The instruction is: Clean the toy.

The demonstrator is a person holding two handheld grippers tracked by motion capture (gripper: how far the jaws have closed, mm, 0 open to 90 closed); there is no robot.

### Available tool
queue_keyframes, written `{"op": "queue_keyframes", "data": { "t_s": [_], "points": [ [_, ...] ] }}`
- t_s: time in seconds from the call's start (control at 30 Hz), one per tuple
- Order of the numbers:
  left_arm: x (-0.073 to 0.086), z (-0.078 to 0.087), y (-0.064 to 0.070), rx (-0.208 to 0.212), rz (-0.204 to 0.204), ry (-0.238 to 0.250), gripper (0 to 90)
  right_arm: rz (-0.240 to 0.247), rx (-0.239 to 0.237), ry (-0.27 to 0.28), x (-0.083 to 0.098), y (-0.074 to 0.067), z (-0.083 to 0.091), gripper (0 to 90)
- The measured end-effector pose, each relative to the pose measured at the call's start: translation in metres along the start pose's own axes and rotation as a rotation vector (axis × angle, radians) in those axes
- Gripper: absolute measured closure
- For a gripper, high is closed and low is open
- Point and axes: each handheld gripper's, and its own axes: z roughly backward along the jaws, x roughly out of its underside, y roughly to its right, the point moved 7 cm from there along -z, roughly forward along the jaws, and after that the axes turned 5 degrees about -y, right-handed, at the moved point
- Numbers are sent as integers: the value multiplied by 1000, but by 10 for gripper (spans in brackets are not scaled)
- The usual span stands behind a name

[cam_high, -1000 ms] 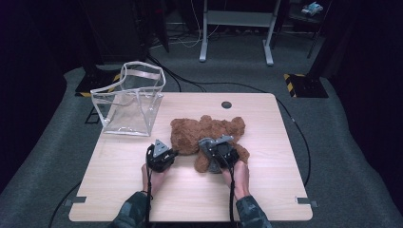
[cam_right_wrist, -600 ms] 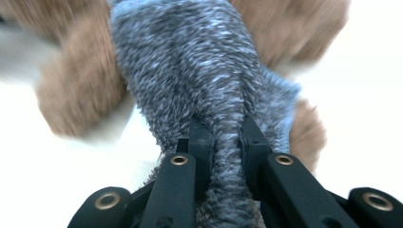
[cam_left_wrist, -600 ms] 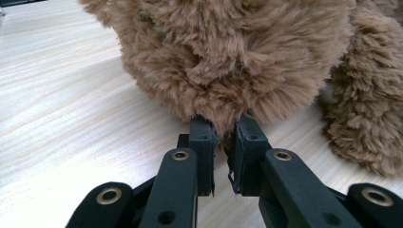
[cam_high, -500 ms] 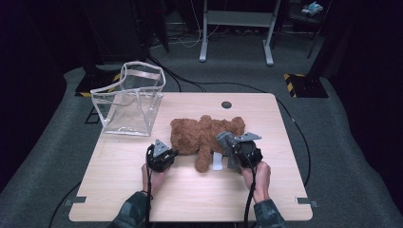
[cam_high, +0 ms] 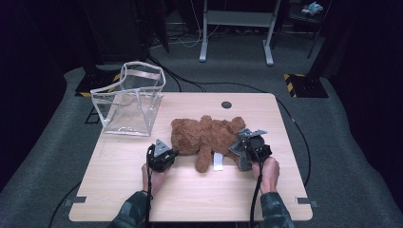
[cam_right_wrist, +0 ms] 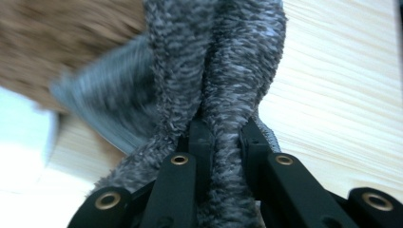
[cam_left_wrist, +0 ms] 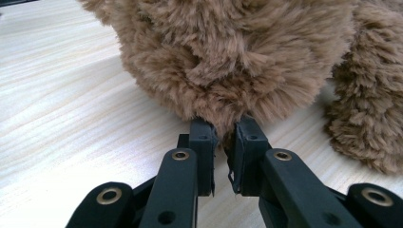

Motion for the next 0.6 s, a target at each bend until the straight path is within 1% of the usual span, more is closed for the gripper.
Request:
{"op": "queue_keyframes", "data": {
  "t_s": [0.03, 0.07, 0.1, 0.13, 0.17, 0.2, 0.23, 0.27, 0.3, 0.33, 0.37, 0.4, 0.43, 0.47, 0.53, 0.57, 0.6],
  "points": [
    [0, 0, 0, 0, 0, 0, 805, 12, 16, -19, 2, 4, -1, 800],
    [0, 0, 0, 0, 0, 1, 806, -3, 9, -36, 6, 12, -4, 799],
    [0, 0, 0, -2, 1, 1, 806, -10, 6, -30, 6, 15, -3, 799],
    [0, 0, 0, -3, 1, 1, 805, -23, -1, -11, 3, 15, 0, 799],
    [0, 0, 0, -3, 1, 1, 806, -23, -1, -11, 3, 15, 0, 799],
    [0, 0, 1, 1, 4, -3, 806, -35, -34, 51, -7, 14, 9, 798],
    [0, 0, 1, 1, 4, -3, 806, -35, -34, 51, -7, 14, 9, 798],
    [0, 0, 1, 2, 3, -5, 806, -30, -68, 98, -21, 8, 16, 798],
    [0, 0, 0, -1, 0, -3, 806, -30, -68, 98, -21, 8, 16, 798],
    [0, 0, 1, -1, 0, -6, 806, -15, -72, 102, -31, 0, 15, 798],
    [0, 0, 0, 0, 0, -5, 806, -7, -74, 96, -34, -3, 11, 798],
    [0, 0, 0, -1, 0, -5, 806, -4, -69, 80, -36, -5, 5, 799],
    [0, 0, 0, -1, 0, -5, 806, -4, -69, 80, -36, -5, 5, 799],
    [0, -1, 1, -5, -1, -5, 806, 0, -72, 68, -36, -6, -2, 799],
    [0, -1, 1, -6, -8, -11, 806, -31, -86, 41, -32, -5, -15, 799],
    [0, -2, 1, -8, -5, -11, 806, -40, -102, 46, -31, -3, -20, 799],
    [0, -1, 1, -6, -7, -15, 806, -55, -106, 33, -29, -2, -22, 799]
  ]
}}
